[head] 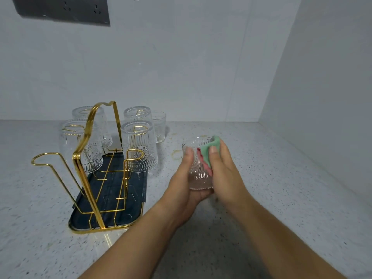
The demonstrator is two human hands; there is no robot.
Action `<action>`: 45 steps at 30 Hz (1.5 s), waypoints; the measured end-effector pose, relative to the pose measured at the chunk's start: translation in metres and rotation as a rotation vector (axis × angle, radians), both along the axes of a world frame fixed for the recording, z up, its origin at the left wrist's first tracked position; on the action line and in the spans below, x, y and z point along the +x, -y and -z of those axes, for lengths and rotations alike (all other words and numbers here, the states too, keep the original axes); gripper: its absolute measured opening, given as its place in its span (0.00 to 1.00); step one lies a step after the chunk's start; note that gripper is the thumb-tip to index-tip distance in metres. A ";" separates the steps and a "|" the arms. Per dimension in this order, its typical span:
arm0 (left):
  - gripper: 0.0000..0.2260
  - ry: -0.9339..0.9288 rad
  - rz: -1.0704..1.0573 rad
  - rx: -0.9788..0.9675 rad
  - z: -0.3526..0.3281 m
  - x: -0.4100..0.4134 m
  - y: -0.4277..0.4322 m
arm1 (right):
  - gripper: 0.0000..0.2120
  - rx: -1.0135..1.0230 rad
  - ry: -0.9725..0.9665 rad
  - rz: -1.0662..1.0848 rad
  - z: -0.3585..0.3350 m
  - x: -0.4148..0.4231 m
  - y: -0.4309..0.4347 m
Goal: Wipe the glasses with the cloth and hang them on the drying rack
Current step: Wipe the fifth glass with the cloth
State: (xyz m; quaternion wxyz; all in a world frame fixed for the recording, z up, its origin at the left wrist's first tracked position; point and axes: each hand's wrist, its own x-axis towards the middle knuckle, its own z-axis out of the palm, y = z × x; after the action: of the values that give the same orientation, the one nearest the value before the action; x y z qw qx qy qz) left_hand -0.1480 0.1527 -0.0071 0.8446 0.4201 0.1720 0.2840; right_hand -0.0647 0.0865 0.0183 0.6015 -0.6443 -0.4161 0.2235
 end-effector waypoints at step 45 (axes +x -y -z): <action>0.39 0.078 0.055 0.168 0.003 -0.001 0.002 | 0.12 0.095 0.383 0.105 -0.052 0.019 0.027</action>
State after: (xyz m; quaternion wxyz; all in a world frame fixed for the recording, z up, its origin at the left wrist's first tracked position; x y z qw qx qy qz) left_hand -0.1495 0.1510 -0.0096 0.8200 0.4825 0.1027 0.2902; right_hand -0.0456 0.0593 0.0698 0.5518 -0.6668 -0.4987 0.0456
